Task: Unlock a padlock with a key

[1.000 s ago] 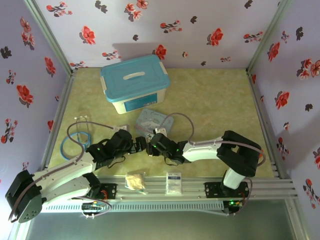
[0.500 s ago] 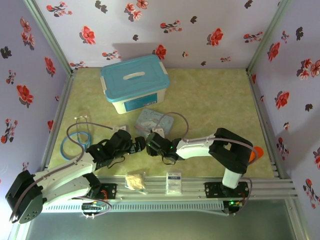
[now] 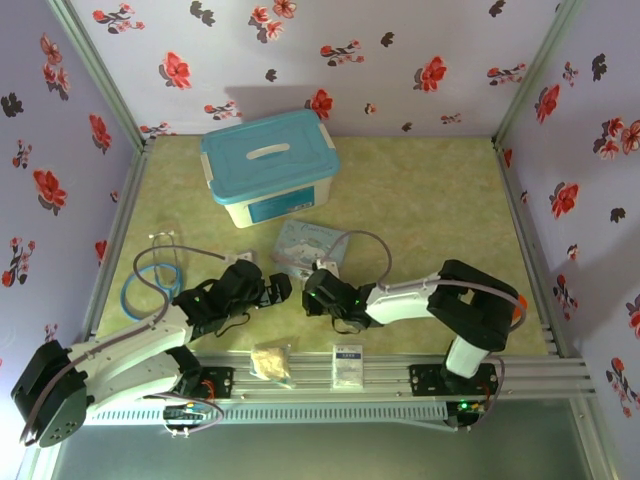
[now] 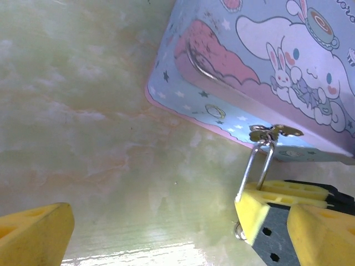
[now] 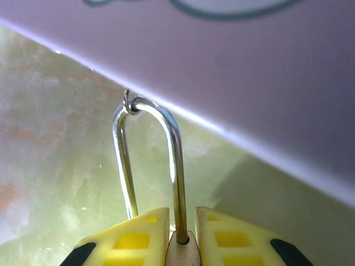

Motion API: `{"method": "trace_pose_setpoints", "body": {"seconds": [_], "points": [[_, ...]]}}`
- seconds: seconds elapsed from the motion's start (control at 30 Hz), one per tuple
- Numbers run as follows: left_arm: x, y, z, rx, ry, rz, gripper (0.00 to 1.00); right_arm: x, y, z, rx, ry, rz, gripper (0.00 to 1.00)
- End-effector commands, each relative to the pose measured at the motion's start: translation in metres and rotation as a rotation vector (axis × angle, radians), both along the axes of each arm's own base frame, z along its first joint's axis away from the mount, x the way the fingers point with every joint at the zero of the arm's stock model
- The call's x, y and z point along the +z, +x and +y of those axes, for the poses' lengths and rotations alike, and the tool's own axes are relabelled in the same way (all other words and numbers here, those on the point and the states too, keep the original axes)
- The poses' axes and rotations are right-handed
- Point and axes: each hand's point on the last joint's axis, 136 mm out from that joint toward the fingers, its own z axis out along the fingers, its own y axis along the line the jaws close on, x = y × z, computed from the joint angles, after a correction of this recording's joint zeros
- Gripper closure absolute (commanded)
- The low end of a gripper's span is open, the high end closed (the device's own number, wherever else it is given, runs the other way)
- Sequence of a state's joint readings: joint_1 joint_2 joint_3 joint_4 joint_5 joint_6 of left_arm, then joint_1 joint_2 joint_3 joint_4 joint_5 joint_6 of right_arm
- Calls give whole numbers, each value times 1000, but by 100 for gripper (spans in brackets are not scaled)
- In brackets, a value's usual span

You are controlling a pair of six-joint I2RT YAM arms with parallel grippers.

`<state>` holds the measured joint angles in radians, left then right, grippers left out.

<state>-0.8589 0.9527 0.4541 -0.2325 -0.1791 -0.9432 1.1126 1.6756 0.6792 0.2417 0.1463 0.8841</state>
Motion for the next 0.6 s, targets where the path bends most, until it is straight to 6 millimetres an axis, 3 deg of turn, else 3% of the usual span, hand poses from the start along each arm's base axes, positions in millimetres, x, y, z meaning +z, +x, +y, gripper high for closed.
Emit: {"method": "trace_pose_setpoints", "body": {"seconds": [0.0,0.23,0.57], "points": [[11,10,-7,6,-31,-34,2,-2,0,-15,-59,64,39,85],[17,34,-26,-24,16,-84,1,-7,3,-43,-168,179,78,84],[44,97,-54,-49,104,-248,1,-17,11,-52,-293,242,100,83]]}}
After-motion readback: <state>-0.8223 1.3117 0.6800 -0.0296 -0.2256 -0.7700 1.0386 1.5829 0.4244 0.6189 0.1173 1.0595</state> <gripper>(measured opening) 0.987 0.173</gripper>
